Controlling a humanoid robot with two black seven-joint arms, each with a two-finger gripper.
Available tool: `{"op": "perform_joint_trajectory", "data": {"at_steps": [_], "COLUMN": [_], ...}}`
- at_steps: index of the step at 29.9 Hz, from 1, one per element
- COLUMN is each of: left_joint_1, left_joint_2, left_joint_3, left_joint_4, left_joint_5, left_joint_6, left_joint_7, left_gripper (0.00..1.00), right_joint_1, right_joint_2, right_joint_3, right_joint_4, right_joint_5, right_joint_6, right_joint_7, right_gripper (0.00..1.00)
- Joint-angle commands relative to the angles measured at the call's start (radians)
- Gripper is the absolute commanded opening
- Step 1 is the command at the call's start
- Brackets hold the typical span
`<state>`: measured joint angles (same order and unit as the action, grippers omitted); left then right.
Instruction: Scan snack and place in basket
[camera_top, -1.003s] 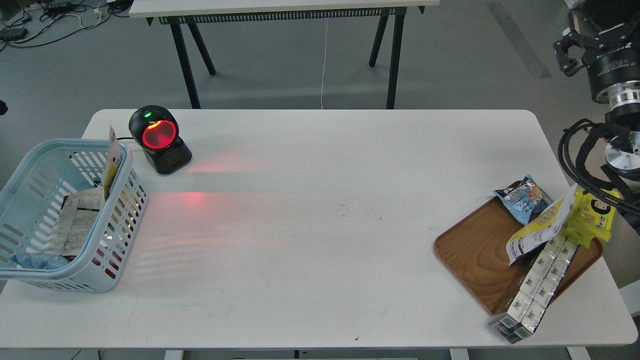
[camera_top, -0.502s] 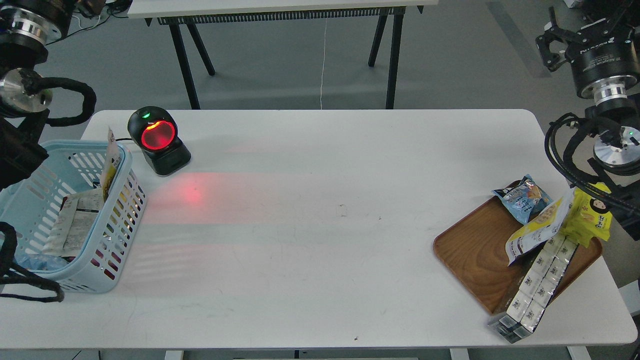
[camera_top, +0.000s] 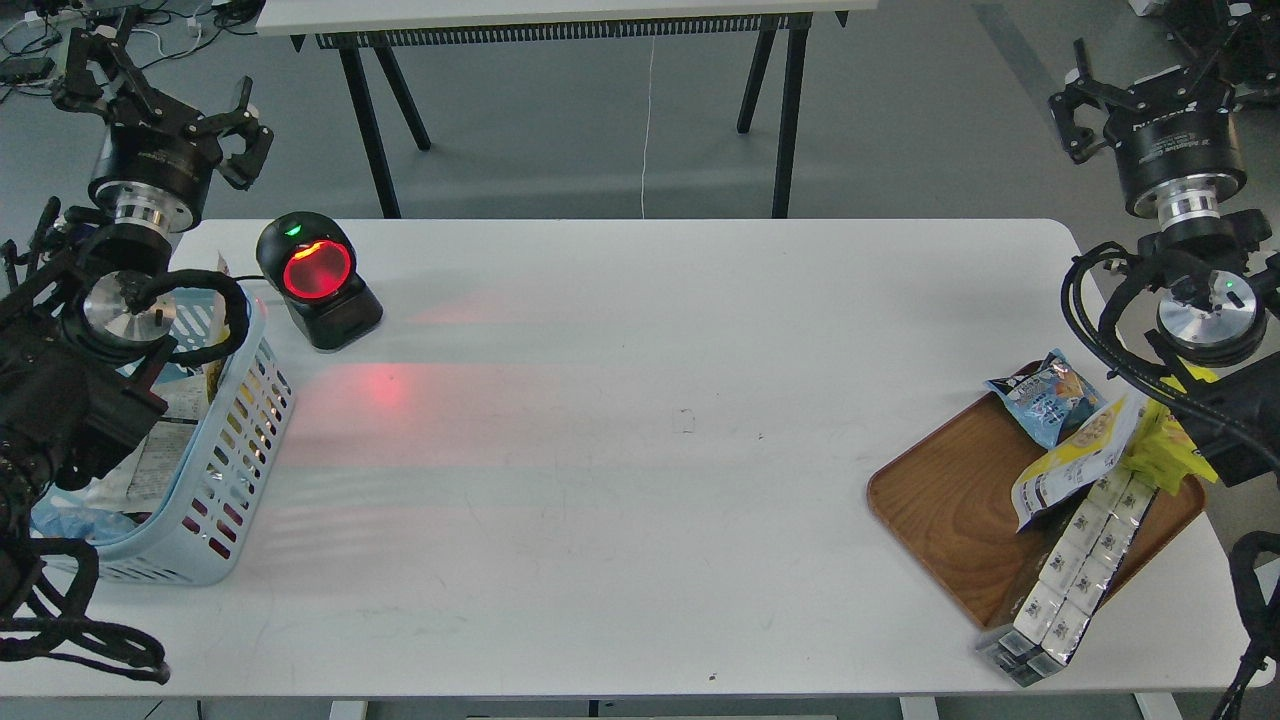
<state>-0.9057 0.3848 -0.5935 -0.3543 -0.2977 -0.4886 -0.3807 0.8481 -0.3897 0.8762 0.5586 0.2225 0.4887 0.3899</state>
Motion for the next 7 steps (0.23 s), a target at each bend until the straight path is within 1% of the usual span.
{"op": "perform_joint_trajectory", "data": {"at_steps": [1,7], "left_joint_1": [0.004,0.004], "left_joint_2": [0.002,0.003], "left_joint_3": [-0.005,-0.003], "left_joint_4": [-0.002,-0.005], "left_joint_5": [0.0,0.0], "left_joint_6": [0.0,0.0], "left_joint_7": [0.0,0.002], "left_gripper": [1.0,1.0], "right_joint_1": [0.003,0.009], "right_joint_2": [-0.008,-0.006], "right_joint_3": [-0.002,0.0], "right_joint_4": [0.001,-0.003], "right_joint_5": [0.0,0.0], "right_joint_6": [0.0,0.0], "right_joint_7": [-0.002,-0.003], "right_gripper": [0.99,0.99]}}
